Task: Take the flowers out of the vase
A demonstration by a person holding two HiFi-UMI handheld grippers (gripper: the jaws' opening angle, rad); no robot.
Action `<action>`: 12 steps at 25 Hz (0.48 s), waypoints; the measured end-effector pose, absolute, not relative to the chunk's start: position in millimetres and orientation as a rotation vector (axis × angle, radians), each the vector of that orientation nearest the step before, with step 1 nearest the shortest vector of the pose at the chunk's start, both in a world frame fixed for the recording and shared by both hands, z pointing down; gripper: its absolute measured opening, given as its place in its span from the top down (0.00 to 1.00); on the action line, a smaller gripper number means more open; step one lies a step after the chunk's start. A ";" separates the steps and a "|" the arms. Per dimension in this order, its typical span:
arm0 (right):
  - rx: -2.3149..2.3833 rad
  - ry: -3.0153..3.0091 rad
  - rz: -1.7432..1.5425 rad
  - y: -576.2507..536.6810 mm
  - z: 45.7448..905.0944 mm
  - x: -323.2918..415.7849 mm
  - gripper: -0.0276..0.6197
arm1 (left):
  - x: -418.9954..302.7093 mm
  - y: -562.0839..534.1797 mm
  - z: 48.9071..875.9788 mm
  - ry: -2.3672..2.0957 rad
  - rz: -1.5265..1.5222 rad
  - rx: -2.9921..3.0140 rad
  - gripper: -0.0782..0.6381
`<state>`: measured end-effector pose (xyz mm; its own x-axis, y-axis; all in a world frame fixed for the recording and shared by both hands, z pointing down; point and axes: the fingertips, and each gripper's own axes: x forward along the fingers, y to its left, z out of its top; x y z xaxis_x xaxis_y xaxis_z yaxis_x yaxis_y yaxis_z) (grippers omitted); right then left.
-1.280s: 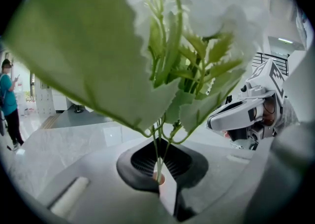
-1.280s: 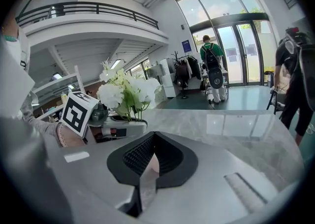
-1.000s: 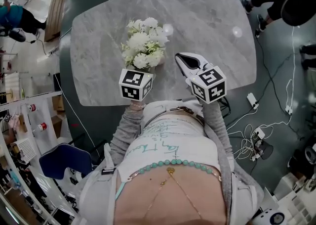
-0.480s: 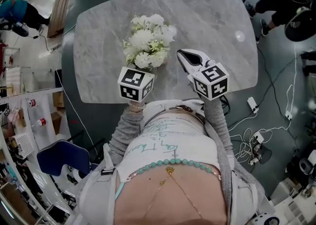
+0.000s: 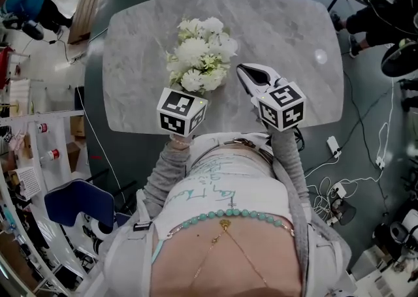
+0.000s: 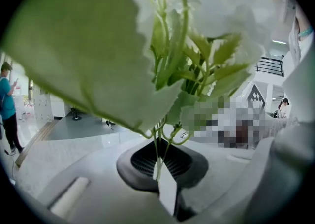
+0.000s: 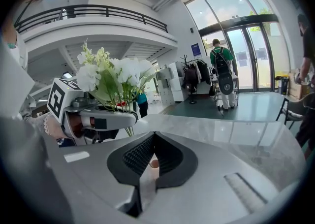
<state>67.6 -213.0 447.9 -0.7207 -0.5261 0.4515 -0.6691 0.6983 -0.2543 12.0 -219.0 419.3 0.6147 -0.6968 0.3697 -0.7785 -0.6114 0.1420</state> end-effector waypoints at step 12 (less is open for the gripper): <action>0.899 -2.603 0.531 -222.6 433.0 61.4 0.92 | 8.0 -214.9 400.0 -1.198 0.357 2.547 0.88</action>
